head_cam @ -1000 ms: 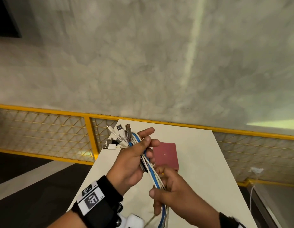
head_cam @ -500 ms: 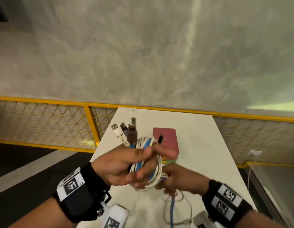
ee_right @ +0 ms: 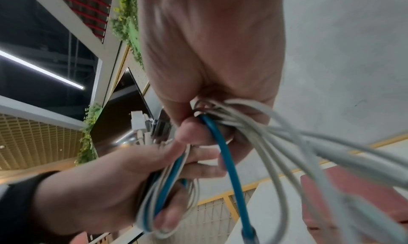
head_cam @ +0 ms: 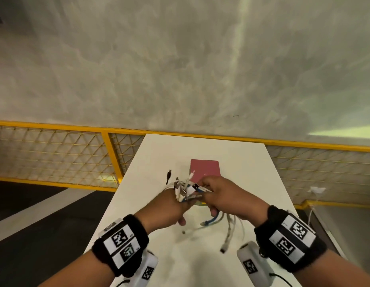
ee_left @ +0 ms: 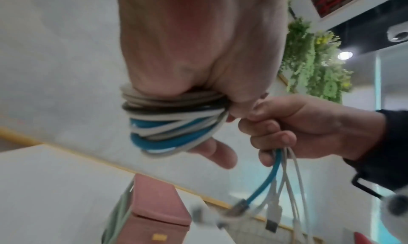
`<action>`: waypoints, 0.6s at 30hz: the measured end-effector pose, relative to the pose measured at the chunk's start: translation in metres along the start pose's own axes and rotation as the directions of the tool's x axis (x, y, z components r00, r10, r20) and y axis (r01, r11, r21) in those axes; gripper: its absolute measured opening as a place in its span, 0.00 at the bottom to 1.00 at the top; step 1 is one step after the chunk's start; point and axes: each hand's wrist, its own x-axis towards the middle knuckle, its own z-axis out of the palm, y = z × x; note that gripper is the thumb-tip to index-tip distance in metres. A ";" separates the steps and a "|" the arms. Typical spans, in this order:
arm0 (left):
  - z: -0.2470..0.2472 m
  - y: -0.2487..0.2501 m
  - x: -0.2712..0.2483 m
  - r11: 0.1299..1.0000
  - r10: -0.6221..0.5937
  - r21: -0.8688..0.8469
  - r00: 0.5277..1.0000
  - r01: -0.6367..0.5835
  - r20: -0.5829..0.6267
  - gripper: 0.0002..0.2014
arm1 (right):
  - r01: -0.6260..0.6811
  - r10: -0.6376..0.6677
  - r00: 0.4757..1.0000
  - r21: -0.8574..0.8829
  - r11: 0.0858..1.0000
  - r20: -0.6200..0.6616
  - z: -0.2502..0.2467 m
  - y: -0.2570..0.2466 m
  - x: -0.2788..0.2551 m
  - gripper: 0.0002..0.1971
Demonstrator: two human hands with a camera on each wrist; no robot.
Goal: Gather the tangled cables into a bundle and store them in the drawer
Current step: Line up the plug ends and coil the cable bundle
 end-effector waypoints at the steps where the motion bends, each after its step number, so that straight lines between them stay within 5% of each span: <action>1: 0.002 0.002 0.003 0.999 0.024 -0.034 0.999 -0.025 -0.041 0.06 | 0.010 -0.008 0.999 0.041 0.999 -0.037 0.001 -0.001 0.000 0.04; 5: 0.012 0.014 0.014 0.971 -0.004 -0.236 0.987 -0.035 -0.161 0.10 | 0.066 -0.031 0.990 0.254 0.965 -0.139 0.008 -0.004 -0.003 0.09; 7: 0.016 0.021 0.021 0.910 -0.026 -0.411 0.980 -0.058 -0.196 0.14 | 0.119 -0.081 0.979 0.204 0.972 -0.189 0.016 -0.007 -0.006 0.10; 9: 0.020 0.028 0.027 0.852 -0.026 -0.513 0.970 -0.105 -0.242 0.08 | 0.170 -0.128 0.960 0.153 0.974 -0.251 0.024 -0.010 -0.009 0.16; 12: 0.028 0.032 0.033 0.822 -0.002 -0.542 0.950 -0.176 -0.312 0.17 | 0.228 -0.177 0.937 0.145 0.963 -0.300 0.033 -0.012 -0.014 0.21; 18: 0.025 0.029 0.046 0.714 -0.116 -0.659 0.888 -0.237 -0.445 0.11 | 0.240 -0.187 0.925 0.126 0.963 -0.331 0.042 0.009 -0.023 0.18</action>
